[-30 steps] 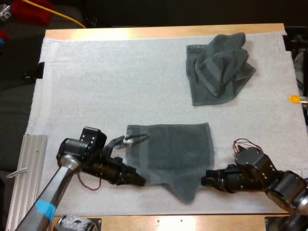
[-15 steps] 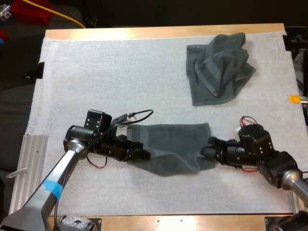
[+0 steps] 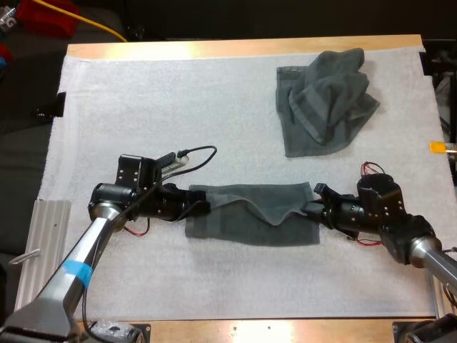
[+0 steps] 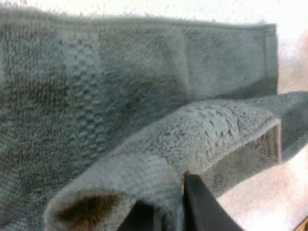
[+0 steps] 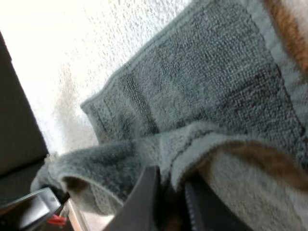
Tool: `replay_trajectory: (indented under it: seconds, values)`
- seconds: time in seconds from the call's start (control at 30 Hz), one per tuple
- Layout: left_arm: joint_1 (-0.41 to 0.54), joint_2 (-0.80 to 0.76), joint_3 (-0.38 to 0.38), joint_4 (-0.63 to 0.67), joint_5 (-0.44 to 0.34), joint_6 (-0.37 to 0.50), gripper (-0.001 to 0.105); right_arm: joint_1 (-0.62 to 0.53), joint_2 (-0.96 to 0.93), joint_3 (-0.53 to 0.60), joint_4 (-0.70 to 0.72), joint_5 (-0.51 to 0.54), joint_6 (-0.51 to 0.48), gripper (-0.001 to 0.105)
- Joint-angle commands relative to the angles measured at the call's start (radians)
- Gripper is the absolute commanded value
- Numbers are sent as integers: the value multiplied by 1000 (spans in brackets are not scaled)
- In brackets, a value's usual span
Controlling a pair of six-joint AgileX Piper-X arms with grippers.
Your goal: Pick towel from pile, fold and stack
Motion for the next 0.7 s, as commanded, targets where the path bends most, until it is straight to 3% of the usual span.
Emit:
replay_trajectory:
  seconds: [0.0,0.27,0.37,0.43,0.47,0.53,0.57,0.6,0.67]
  values:
    - [-1,7,-6,-3,-13,-4,0,-7,0,-7,-20,13,2,1]
    - [-1,15,-6,-9,-77,22,0,-7,0,-7,-91,30,52,2]
    - [-1,15,-6,-9,-73,23,0,-7,0,-7,-98,20,55,8]
    - [-1,15,-6,-9,-51,40,3,-7,0,-7,-135,7,55,23]
    - [-1,15,-6,-9,-40,58,10,-7,0,-7,-163,-2,55,31]
    - [-1,15,-6,-22,-28,76,44,-7,0,-7,-257,-18,55,56]
    - [-1,15,-7,-26,-12,76,70,-7,0,-7,-330,-36,55,64]
    - [-1,15,-7,-26,6,79,77,-7,0,-7,-373,-53,55,66]
    - [0,13,-6,-26,39,102,71,-7,-5,-7,-417,-80,55,66]
